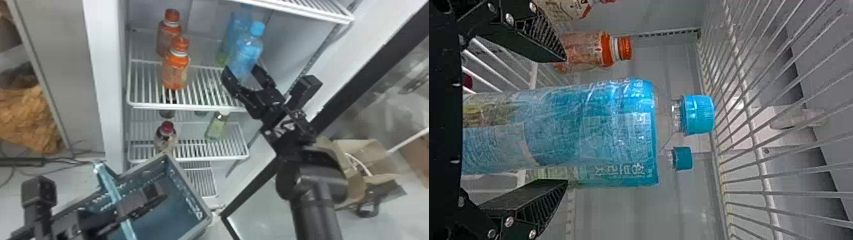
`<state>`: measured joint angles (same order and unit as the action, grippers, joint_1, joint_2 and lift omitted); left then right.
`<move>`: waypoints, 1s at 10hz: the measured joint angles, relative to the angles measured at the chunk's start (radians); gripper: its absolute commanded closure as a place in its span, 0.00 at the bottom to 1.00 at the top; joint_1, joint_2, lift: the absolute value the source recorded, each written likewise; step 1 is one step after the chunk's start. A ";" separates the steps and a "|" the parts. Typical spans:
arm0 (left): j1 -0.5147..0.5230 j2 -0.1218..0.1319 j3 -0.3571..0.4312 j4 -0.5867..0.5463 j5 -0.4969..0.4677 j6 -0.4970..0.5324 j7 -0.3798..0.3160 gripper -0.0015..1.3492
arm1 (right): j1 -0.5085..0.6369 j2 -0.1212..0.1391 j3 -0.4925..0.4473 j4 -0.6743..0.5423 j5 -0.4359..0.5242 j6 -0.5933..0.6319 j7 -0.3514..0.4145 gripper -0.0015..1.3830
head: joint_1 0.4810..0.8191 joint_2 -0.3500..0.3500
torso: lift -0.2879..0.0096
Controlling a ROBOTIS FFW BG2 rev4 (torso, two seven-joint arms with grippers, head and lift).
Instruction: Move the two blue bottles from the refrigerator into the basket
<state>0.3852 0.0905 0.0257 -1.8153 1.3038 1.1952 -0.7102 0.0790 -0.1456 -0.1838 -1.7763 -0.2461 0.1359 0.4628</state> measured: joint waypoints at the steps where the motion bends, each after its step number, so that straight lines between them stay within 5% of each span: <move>1: 0.000 0.000 0.000 0.000 0.000 0.000 0.000 0.89 | -0.005 0.000 -0.001 0.009 0.000 0.002 -0.001 0.45 | 0.63 0.00 | 0.93; 3: 0.000 0.000 0.000 0.000 0.000 0.000 0.000 0.89 | -0.010 0.000 -0.003 0.026 -0.016 0.002 -0.007 0.82 | 0.63 0.00 | 0.93; 4: 0.000 0.000 0.000 0.000 0.000 0.000 0.000 0.89 | -0.010 0.000 -0.005 0.027 -0.019 0.001 -0.010 0.89 | 0.63 0.00 | 0.93; 10: 0.003 0.001 0.000 -0.001 0.000 0.000 0.000 0.89 | 0.055 0.000 -0.026 -0.050 -0.041 -0.025 -0.012 0.92 | 0.63 0.00 | 0.93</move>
<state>0.3877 0.0919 0.0256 -1.8161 1.3035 1.1952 -0.7102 0.1343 -0.1457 -0.2097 -1.8261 -0.2873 0.1114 0.4511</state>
